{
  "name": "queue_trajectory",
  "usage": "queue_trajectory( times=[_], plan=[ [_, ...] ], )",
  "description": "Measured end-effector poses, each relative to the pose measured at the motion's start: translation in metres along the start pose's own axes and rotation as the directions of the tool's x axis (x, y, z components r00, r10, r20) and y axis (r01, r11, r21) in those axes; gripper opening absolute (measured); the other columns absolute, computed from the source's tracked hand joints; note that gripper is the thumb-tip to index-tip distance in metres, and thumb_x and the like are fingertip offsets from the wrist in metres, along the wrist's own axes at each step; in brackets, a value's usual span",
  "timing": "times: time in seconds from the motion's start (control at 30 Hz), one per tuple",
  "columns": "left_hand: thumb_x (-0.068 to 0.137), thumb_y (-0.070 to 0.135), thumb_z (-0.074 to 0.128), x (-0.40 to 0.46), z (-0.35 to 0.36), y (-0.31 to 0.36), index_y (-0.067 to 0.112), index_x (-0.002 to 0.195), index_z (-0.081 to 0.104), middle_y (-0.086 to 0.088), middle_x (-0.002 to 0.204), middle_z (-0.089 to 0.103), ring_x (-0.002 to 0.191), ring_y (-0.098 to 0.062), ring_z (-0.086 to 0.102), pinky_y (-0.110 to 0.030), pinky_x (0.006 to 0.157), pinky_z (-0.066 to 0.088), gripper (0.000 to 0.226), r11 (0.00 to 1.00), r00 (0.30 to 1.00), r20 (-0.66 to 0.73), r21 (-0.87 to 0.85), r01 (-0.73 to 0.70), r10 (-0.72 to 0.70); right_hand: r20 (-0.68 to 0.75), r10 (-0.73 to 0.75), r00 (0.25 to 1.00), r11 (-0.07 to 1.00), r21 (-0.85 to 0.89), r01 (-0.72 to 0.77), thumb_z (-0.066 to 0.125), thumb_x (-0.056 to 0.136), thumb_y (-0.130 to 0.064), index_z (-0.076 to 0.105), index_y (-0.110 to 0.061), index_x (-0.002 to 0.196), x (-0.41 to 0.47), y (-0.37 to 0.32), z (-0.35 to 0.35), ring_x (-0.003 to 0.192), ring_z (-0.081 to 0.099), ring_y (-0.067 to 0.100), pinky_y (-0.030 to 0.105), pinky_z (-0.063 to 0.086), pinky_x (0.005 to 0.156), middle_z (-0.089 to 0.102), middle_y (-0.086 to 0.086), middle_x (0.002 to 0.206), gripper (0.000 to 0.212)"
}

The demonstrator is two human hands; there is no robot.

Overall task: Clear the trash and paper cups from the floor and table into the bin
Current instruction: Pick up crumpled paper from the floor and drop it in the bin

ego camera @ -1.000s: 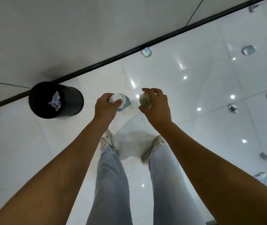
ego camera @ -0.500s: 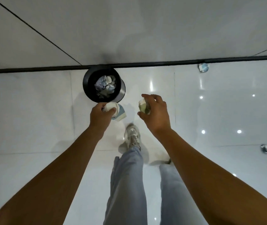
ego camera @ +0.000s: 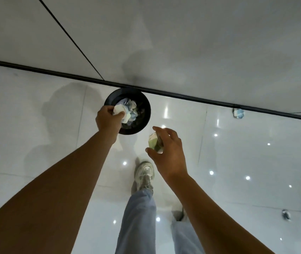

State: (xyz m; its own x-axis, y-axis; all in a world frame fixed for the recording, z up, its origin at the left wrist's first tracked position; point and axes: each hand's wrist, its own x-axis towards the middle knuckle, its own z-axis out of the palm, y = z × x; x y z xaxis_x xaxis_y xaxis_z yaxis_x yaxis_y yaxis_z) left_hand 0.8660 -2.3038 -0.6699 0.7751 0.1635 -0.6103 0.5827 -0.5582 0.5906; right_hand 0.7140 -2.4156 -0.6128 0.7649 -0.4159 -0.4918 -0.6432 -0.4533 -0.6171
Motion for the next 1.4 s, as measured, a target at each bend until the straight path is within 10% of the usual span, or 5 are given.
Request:
queue_trajectory(
  times=[0.33, 0.7, 1.4],
  plan=[
    [0.083, 0.017, 0.066, 0.002, -0.018, -0.029, 0.016, 0.104, 0.063, -0.009, 0.099, 0.065, 0.101, -0.027, 0.062, -0.045, 0.094, 0.051, 0.022, 0.991, 0.979, 0.154, 0.006, 0.136, -0.135, 0.062, -0.049, 0.997, 0.997, -0.061, 0.053, 0.071, 0.082, -0.021, 0.044, -0.028, 0.138, 0.053, -0.023, 0.005, 0.124, 0.04, 0.024, 0.038, 0.046, 0.099, 0.041, 0.003, 0.14, 0.063],
    [0.085, 0.02, 0.066, -0.029, -0.042, -0.024, 0.017, 0.11, 0.062, 0.001, 0.108, 0.063, 0.098, -0.018, 0.059, -0.03, 0.084, 0.049, 0.025, 0.999, 0.989, 0.142, 0.041, 0.028, -0.034, 0.134, -0.09, 0.987, 0.994, -0.051, 0.098, 0.068, 0.083, -0.013, 0.022, -0.032, 0.149, 0.078, -0.045, 0.01, 0.141, 0.025, 0.023, 0.043, 0.038, 0.109, 0.02, -0.001, 0.157, 0.083],
    [0.083, 0.017, 0.068, -0.232, 0.221, 0.068, 0.025, 0.099, 0.06, 0.009, 0.101, 0.059, 0.085, -0.006, 0.057, -0.016, 0.067, 0.04, 0.02, 0.872, 0.784, 0.588, 0.26, -0.415, 0.198, -0.258, 0.435, 0.863, 0.883, 0.309, -0.352, 0.066, 0.087, -0.021, 0.028, -0.03, 0.147, -0.072, 0.239, -0.209, 0.135, 0.034, 0.023, 0.034, 0.036, 0.106, 0.03, 0.0, 0.153, 0.072]
  ],
)
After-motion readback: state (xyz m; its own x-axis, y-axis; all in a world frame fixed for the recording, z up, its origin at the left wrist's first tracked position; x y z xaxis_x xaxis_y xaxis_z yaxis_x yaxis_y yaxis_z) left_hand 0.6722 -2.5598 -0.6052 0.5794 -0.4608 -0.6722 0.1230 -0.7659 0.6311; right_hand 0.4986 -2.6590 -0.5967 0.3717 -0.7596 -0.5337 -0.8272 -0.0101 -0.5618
